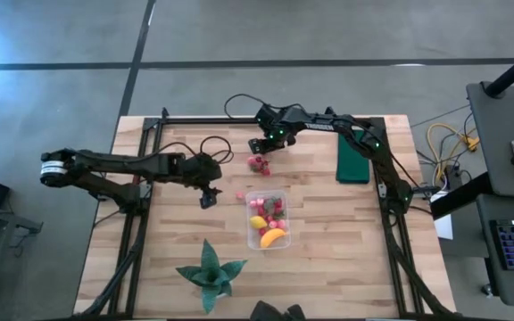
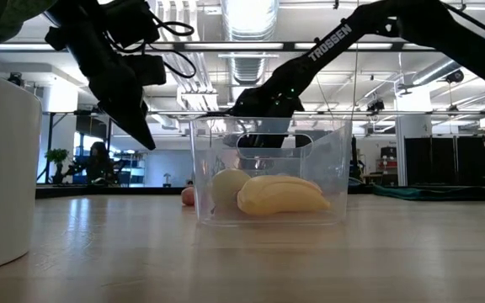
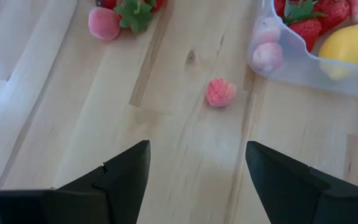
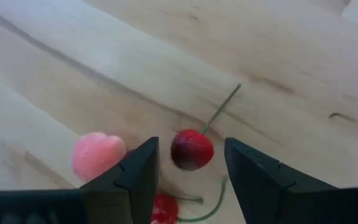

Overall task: Pick and placing Produce into tupperware
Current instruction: Put the cherry into the transparent bin

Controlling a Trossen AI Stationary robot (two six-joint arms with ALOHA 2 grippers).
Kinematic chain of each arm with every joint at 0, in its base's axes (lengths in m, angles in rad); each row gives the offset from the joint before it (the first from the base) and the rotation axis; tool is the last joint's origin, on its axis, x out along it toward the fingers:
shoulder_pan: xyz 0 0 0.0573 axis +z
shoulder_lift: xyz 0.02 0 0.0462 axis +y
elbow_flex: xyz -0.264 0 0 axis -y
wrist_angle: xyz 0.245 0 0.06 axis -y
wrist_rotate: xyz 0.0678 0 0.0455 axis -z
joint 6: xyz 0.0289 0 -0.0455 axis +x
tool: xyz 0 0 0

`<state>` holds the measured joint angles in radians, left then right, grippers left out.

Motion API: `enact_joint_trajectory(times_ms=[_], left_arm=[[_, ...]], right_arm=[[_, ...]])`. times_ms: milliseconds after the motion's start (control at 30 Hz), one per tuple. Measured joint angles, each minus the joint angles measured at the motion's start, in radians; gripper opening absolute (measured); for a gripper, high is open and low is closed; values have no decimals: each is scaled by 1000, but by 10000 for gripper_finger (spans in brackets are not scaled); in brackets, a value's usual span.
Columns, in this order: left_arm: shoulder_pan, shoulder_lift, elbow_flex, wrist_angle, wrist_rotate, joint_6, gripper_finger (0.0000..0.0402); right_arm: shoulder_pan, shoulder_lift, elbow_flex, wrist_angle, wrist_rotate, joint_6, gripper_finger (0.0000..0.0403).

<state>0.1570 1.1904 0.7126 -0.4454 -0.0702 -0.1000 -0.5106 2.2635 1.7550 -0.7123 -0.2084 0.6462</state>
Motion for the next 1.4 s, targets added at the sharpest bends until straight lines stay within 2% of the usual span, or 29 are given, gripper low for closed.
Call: enact_joint_trajectory(times_ms=[167, 533, 1033, 1233, 1400], left_arm=[[0, 0, 0, 0, -15, 1, 251], [1, 0, -4, -2, -15, 5, 251], [1, 0, -6, -8, -15, 1, 251], [1, 0, -6, -8, -15, -14, 251], [1, 0, -6, -6, -14, -26, 251]], right_arm=[[0, 0, 0, -1, 1, -1, 166], [0, 0, 0, 16, 1, -11, 109], [3, -10, -7, -16, -11, -42, 92], [55, -136, -4, -94, -52, -165, 85], [152, -263, -4, -212, -54, -297, 90]])
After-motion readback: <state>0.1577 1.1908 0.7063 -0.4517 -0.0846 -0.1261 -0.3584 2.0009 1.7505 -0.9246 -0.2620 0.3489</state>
